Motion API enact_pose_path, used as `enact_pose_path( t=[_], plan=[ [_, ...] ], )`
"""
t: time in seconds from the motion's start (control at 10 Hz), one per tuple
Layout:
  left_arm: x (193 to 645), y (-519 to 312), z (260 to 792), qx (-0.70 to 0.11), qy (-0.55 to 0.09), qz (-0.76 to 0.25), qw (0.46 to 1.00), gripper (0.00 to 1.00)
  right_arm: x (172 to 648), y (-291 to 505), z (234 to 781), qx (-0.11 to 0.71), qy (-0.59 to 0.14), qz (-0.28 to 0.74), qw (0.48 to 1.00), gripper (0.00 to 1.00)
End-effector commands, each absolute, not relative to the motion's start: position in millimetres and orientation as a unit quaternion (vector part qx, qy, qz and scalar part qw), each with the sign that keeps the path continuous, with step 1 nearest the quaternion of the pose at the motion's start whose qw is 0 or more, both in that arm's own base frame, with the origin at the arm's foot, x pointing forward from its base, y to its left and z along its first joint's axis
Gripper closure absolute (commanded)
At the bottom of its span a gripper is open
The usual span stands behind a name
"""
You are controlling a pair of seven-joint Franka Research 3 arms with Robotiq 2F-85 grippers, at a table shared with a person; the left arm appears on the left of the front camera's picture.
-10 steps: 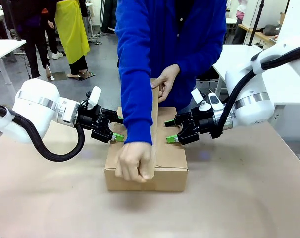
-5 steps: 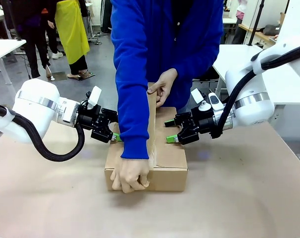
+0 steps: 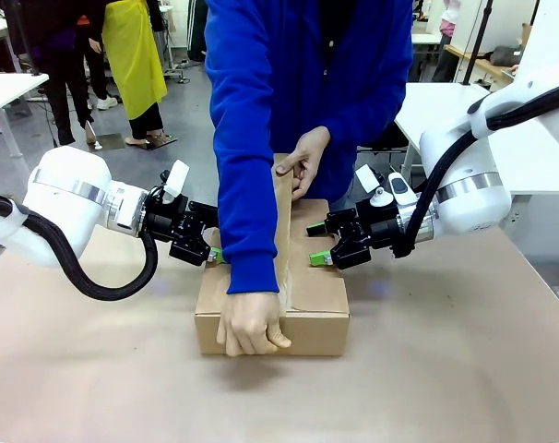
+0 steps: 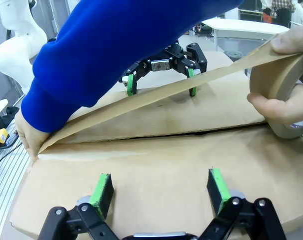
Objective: Pack the gift set into the box.
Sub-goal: Press and hold the closed box until the human finishes sealing it.
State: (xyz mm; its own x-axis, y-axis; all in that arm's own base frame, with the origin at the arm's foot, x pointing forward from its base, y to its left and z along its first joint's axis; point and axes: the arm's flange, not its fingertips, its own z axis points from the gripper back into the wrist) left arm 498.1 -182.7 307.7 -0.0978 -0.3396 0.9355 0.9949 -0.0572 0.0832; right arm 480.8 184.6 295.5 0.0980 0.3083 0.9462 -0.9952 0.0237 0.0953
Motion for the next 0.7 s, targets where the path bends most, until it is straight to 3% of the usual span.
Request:
enact_pose_path(
  t=[0.0, 0.6],
  plan=[
    [497.6, -181.0, 306.6, -0.391, -0.42, -0.614, 0.542, 0.0, 480.4, 186.9, 293.4, 0.434, -0.392, 0.544, 0.602, 0.0],
    [497.6, -181.0, 306.6, -0.391, -0.42, -0.614, 0.542, 0.0, 480.4, 186.9, 293.4, 0.434, -0.392, 0.544, 0.602, 0.0]
  ],
)
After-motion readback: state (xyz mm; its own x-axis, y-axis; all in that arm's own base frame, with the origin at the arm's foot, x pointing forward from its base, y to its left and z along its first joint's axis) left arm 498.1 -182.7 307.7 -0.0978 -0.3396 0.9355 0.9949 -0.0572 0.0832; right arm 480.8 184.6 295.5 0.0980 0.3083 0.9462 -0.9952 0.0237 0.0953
